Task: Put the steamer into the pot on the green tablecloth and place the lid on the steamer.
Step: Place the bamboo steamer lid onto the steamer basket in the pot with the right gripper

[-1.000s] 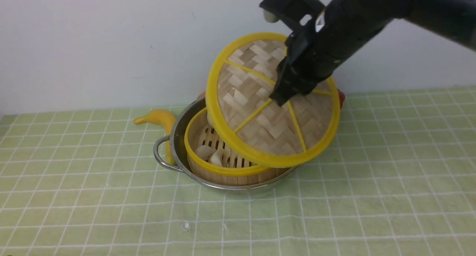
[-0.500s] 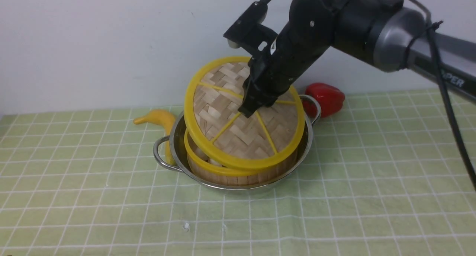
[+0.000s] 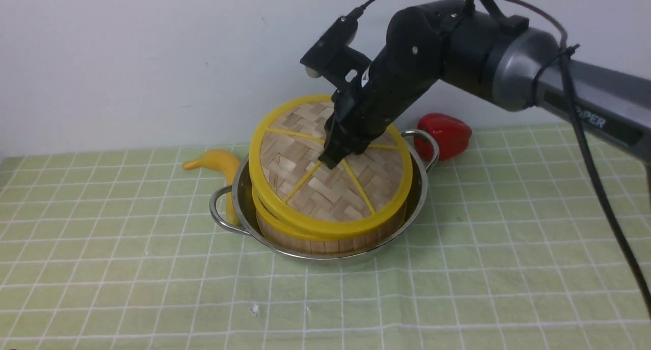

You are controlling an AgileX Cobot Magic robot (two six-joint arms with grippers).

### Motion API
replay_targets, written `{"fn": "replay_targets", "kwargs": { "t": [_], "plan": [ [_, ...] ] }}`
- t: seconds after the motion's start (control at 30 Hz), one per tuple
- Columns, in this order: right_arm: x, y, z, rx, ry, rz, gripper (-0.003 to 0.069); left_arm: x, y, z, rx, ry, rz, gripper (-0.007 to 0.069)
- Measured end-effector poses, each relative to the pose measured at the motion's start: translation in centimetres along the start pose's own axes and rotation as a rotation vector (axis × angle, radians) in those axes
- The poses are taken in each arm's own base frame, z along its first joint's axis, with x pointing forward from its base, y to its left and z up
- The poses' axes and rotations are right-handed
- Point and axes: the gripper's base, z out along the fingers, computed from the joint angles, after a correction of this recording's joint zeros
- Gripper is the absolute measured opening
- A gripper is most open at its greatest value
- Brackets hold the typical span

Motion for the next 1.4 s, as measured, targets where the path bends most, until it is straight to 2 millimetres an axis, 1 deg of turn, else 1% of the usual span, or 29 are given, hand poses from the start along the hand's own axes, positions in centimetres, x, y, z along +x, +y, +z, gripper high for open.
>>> {"fn": "replay_targets", "kwargs": {
  "t": [0.1,0.23,0.53,1.07,1.27,1.4],
  "plan": [
    [0.1,0.0,0.8,0.001,-0.005,-0.011,0.0146,0.0,0.0,0.0,0.000,0.000,0.000,0.0243],
    [0.3,0.0,0.9,-0.002,0.004,-0.010,0.0146,0.0,0.0,0.0,0.000,0.000,0.000,0.0243],
    [-0.5,0.0,-0.9,0.009,-0.032,-0.013,0.0146,0.0,0.0,0.0,0.000,0.000,0.000,0.0243],
    [-0.8,-0.1,-1.0,0.013,-0.062,-0.007,0.0146,0.0,0.0,0.0,0.000,0.000,0.000,0.0243],
    [-0.7,0.0,-0.7,0.001,-0.059,0.004,0.0146,0.0,0.0,0.0,0.000,0.000,0.000,0.0243],
    [-0.4,0.2,0.1,-0.020,-0.041,0.018,0.0146,0.0,0.0,0.0,0.000,0.000,0.000,0.0243]
  ]
}}
